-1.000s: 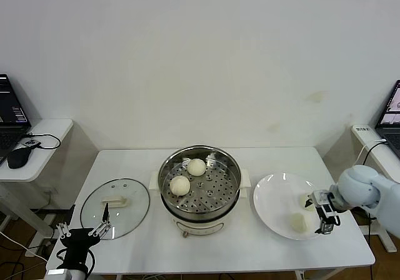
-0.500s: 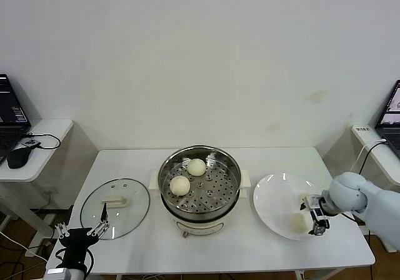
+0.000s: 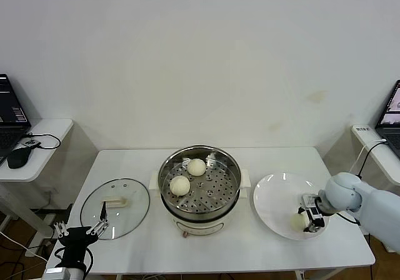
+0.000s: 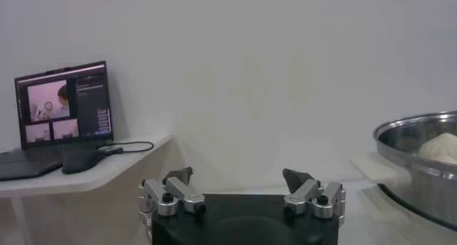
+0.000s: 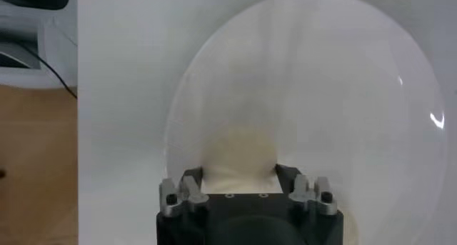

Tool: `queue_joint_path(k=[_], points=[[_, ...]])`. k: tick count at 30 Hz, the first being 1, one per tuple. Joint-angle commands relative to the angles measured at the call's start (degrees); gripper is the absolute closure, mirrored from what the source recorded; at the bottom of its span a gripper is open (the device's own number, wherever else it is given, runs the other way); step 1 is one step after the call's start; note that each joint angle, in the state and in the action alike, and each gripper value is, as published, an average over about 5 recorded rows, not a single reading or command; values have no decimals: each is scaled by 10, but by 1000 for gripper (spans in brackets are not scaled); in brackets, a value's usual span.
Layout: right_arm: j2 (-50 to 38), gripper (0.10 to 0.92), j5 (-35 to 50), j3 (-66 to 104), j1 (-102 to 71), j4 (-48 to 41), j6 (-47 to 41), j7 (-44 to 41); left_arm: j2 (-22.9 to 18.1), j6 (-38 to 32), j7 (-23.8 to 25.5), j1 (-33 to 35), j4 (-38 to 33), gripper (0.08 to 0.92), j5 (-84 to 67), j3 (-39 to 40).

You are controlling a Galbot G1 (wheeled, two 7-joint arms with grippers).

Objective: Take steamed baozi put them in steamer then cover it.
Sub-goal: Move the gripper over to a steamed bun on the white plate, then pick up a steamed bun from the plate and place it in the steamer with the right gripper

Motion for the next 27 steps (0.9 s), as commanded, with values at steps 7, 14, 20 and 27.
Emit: queue_joint_path(k=[7,14,20,27], points=[[-12,456,56,-51,153,18,-9,-33,5,0,0,1,-5,177,-2,-3],[18,453,147,-184,409,17,-20,-40,8,0,0,-2,-8,177,-3,0],[104,448,213,-263,551,6,-30,-28,10,-1,0,0,-11,177,-5,0],[216,443,268,-289,571,19,-28,13,9,-1,-1,-1,-12,177,-6,-3]])
